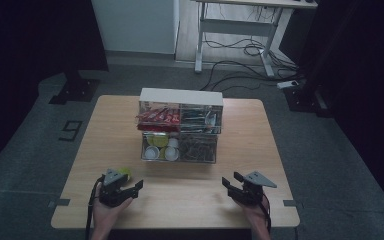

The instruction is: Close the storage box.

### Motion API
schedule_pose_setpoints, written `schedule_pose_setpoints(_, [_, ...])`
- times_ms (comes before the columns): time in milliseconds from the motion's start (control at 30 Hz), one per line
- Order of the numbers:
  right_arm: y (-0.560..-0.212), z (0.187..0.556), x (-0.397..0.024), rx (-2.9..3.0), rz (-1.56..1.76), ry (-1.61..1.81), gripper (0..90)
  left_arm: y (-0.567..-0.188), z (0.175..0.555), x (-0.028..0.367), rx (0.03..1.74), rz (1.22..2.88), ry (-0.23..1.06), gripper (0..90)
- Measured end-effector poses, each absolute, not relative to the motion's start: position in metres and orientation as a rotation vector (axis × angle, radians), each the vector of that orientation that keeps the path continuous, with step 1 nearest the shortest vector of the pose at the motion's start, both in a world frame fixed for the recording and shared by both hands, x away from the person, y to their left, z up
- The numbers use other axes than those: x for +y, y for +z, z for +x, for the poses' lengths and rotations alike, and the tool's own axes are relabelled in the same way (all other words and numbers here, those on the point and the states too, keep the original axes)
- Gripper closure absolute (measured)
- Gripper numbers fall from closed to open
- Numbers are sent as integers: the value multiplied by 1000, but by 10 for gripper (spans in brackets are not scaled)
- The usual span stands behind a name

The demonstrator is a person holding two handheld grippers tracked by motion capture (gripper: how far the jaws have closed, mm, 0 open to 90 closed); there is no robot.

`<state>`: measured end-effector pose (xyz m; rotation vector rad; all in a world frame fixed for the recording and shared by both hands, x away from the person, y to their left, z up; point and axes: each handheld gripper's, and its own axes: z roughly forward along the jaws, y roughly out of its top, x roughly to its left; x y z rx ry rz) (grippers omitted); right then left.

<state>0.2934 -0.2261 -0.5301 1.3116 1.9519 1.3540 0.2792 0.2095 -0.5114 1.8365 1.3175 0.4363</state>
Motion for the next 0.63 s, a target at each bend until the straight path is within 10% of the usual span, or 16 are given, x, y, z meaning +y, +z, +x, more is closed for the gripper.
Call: schedule_pose_setpoints(633, [-549,294,-249,1993,1385,1258,417,-513,280,209,1318,1845,431,324])
